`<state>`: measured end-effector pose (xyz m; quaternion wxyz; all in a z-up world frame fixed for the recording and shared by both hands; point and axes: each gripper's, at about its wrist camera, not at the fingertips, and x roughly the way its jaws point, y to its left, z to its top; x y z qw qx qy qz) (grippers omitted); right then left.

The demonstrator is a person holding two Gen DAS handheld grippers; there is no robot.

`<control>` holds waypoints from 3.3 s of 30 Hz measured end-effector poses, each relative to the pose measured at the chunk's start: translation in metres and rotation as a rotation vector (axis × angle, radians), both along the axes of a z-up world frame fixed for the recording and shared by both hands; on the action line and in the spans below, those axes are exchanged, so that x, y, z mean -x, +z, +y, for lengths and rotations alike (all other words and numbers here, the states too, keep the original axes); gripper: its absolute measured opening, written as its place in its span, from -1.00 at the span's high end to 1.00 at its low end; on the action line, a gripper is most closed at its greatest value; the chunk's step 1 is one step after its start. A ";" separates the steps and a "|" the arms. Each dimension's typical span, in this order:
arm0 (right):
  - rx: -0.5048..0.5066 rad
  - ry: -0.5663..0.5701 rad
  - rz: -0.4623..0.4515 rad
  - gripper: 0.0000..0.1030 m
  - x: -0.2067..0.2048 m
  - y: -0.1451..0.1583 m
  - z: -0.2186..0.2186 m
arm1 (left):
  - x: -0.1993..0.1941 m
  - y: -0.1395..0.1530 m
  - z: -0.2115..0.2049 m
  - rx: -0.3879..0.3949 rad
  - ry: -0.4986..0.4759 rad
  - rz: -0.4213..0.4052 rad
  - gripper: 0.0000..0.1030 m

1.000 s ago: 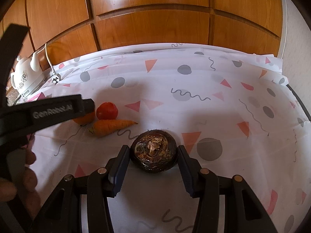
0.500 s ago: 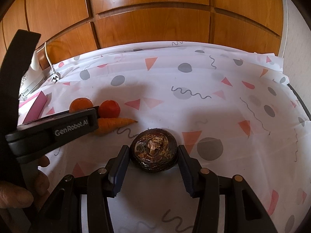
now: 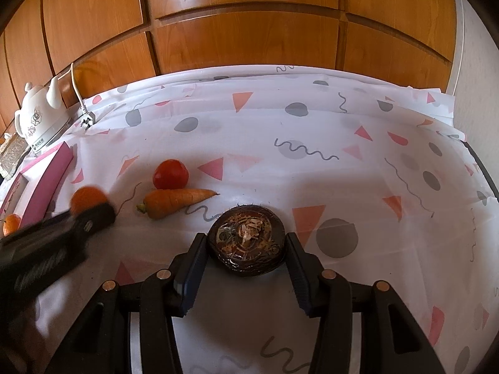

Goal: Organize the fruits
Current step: 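Carry the orange toward the tray with the left gripper while the right carries the dark fruit, then lower the orange into the tray and open the left gripper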

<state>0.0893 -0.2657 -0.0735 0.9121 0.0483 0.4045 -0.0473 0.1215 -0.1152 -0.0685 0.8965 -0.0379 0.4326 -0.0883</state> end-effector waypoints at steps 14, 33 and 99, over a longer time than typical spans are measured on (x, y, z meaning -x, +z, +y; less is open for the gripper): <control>0.030 0.003 0.014 0.01 -0.001 -0.001 0.005 | 0.026 0.002 0.000 -0.051 -0.047 -0.030 0.27; 0.059 0.005 0.018 0.02 -0.001 0.000 0.007 | 0.066 0.063 0.036 -0.014 -0.036 -0.145 0.26; -0.118 0.696 0.003 0.02 0.057 0.055 0.234 | 0.077 0.062 0.227 -0.037 0.358 -0.108 -0.07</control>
